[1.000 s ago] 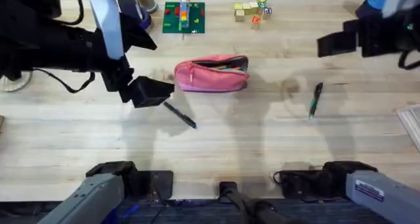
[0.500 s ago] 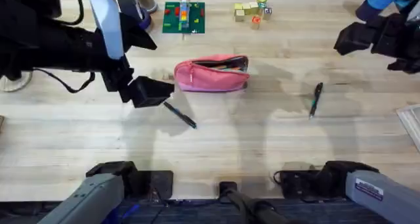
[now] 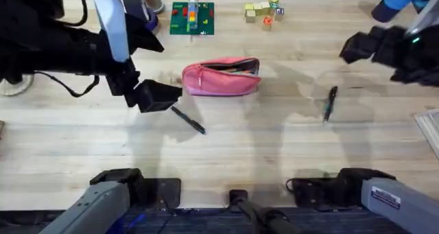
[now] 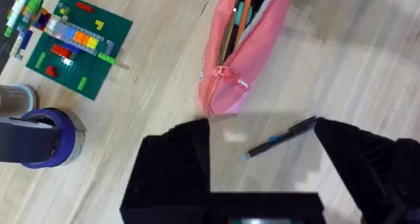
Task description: Unzip the bag, pick up the pens from the table one at a time and place them inside, then zip the bag closed.
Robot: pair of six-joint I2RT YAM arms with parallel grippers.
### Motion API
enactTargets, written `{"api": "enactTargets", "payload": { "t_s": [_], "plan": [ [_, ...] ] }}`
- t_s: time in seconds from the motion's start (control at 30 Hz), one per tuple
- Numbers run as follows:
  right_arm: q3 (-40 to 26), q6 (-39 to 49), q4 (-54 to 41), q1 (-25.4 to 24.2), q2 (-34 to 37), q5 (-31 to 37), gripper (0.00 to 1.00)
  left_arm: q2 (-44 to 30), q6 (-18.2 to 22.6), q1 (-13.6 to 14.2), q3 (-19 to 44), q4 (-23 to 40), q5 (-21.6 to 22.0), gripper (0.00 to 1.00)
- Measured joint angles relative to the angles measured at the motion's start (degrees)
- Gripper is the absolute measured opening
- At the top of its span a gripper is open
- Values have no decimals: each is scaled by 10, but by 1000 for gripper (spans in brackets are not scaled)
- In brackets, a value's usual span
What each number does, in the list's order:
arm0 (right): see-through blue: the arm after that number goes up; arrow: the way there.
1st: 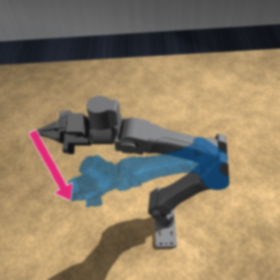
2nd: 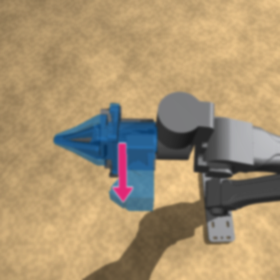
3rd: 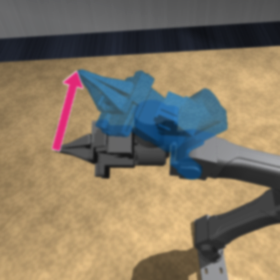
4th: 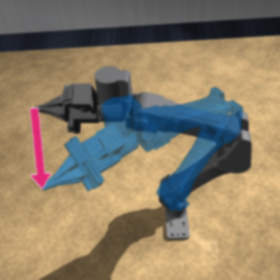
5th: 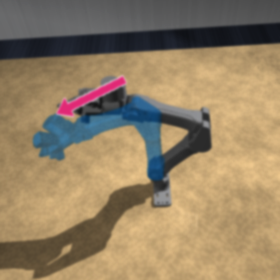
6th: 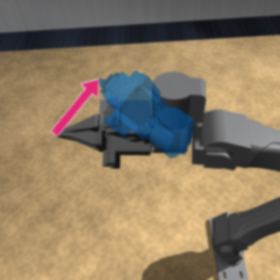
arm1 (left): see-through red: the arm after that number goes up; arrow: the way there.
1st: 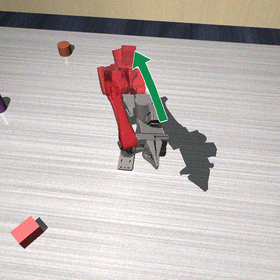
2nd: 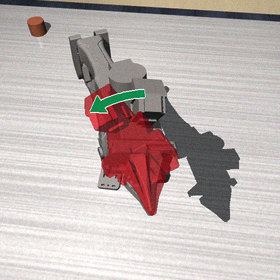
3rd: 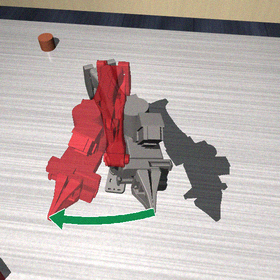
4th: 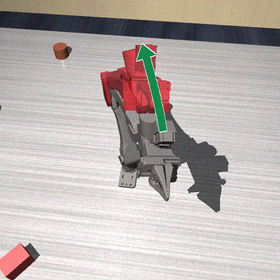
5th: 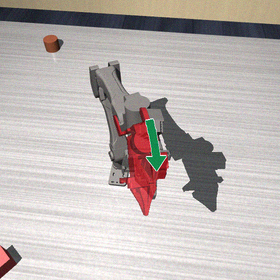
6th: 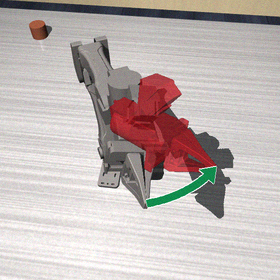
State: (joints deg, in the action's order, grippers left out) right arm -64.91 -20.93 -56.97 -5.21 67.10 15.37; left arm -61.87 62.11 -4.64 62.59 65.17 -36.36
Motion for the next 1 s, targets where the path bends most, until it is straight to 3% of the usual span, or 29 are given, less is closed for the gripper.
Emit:
{"api": "enactTargets", "payload": {
  "t_s": [0.2, 0.37, 0.87, 1.0],
  "plan": [
    [111, -42, 84, 0, 12, 1, 996, 0, 0, 0, 0, 0, 0, 993],
    [145, -50, 136, 0, 30, 1, 996, 0, 0, 0, 0, 0, 0, 992],
    [158, -82, 205, 0, 183, 1, 996, 0, 0, 0, 0, 0, 0, 993],
    [156, -85, 212, 0, 194, 0, 995, 0, 0, 0, 0, 0, 0, 992]
  ]
}}
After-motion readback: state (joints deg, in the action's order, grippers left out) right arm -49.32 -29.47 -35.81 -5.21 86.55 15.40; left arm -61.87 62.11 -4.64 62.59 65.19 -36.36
